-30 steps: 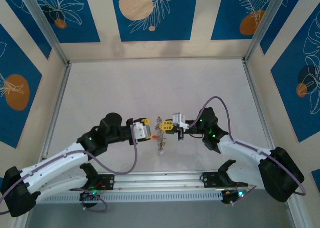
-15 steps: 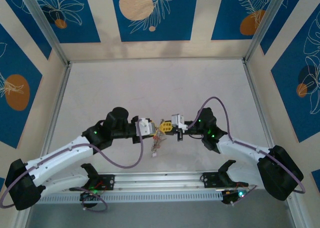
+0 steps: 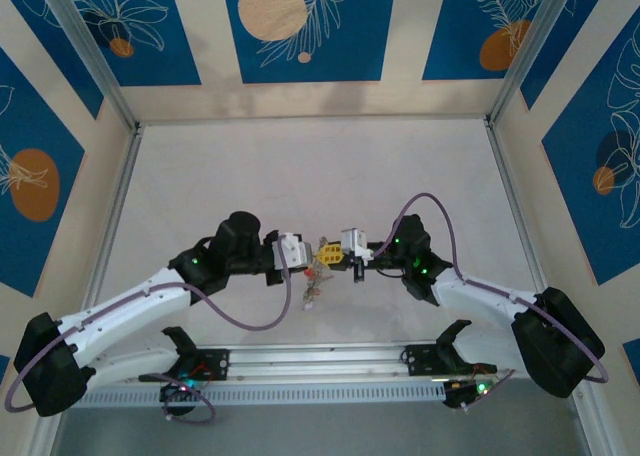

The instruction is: Put the keys on the keyring

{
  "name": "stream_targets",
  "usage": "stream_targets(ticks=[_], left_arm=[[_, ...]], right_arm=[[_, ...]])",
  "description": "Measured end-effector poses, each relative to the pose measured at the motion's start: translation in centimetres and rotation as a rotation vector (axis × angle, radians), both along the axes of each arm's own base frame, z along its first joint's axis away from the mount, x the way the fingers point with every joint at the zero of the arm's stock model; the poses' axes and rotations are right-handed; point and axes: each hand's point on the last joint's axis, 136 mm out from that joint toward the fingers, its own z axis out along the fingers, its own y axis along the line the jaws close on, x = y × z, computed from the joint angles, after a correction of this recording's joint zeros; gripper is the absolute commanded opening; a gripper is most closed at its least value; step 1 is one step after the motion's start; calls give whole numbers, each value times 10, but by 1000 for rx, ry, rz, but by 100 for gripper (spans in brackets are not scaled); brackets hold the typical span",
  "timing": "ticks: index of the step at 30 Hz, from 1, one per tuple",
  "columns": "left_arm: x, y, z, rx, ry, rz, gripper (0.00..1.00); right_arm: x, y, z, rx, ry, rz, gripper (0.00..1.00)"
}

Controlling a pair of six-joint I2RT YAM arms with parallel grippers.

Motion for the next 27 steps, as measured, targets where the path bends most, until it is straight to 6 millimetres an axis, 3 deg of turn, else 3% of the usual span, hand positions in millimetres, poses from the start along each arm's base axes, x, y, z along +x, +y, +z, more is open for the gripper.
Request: stream_targets(ticks=[5,11,24,25,27], left_arm=[[-1,0,0,-4,11,-3,7],[-2,-1,1,-14,29,-9,14],[1,-3,-1,-19,68,1,0],[1,-3,-1,-16,71,3,0],[3,-1,1,3,78,20,0]], right_arm=[[0,0,0,-1,-13,1,0],[-2,1,0,-1,-17,7,0],[0,-1,-1,-13,-31,-13,0],[1,-1,-1,-16,-35,-18,1],[2,-1,-1,-24,-49,-31,14]])
